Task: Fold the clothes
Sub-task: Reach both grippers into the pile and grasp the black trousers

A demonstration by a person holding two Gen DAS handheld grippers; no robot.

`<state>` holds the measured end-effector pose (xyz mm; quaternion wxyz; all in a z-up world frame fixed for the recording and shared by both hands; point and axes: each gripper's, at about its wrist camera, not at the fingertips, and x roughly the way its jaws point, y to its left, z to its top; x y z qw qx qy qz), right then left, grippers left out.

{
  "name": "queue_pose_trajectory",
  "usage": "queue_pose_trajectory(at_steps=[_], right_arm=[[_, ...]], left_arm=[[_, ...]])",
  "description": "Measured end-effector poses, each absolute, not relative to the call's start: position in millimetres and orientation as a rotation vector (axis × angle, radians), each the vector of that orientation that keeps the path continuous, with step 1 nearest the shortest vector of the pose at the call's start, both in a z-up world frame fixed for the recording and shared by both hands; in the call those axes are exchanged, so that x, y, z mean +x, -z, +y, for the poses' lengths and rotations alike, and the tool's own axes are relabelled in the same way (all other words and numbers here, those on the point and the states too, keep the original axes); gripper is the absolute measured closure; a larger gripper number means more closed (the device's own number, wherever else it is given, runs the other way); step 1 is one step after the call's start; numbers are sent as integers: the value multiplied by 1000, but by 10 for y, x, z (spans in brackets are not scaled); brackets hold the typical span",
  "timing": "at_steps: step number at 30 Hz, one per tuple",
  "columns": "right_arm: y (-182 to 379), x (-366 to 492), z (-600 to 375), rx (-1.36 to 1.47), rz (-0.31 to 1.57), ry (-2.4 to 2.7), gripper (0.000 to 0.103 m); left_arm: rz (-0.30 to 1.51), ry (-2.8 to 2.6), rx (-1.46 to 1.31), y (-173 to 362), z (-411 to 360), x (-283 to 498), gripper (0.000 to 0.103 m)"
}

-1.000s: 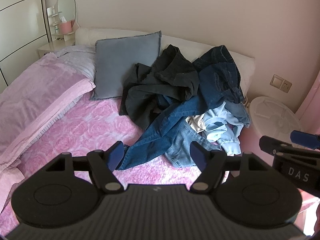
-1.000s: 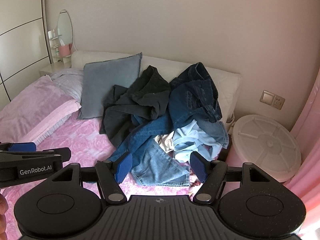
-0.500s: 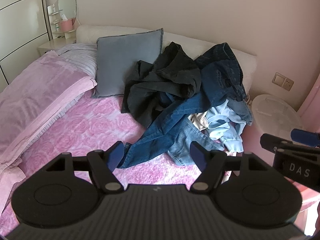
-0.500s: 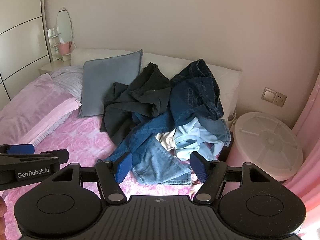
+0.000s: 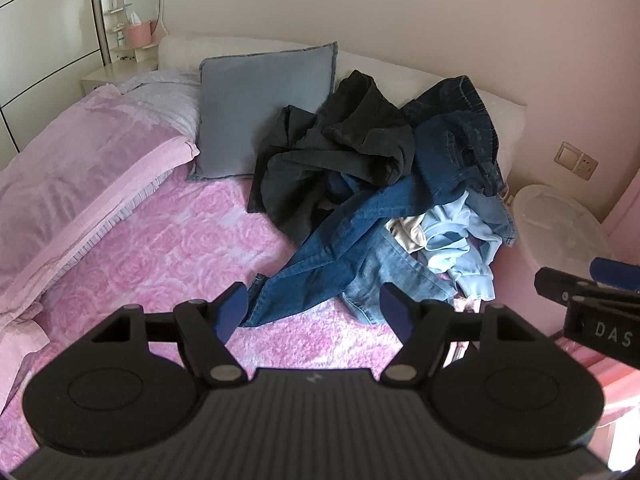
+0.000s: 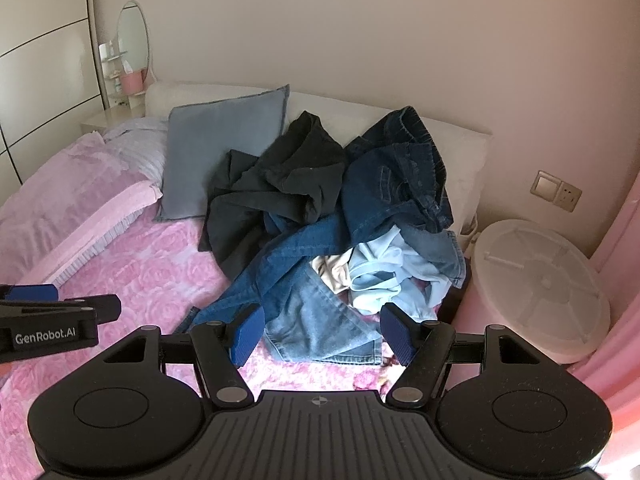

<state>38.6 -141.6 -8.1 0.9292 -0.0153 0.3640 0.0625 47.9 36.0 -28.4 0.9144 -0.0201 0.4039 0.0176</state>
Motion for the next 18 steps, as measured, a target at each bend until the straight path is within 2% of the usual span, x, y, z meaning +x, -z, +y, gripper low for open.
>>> queue_pose_trajectory(at_steps=[9,18], right_arm=[[280,870,-1517,-47,755,-200,35],[640,1901,-1713,-74,803,-238,35]], left_arm=[[859,-57,-62,450,284,1007,33],[925,-105,-116,795,267,1955,35]])
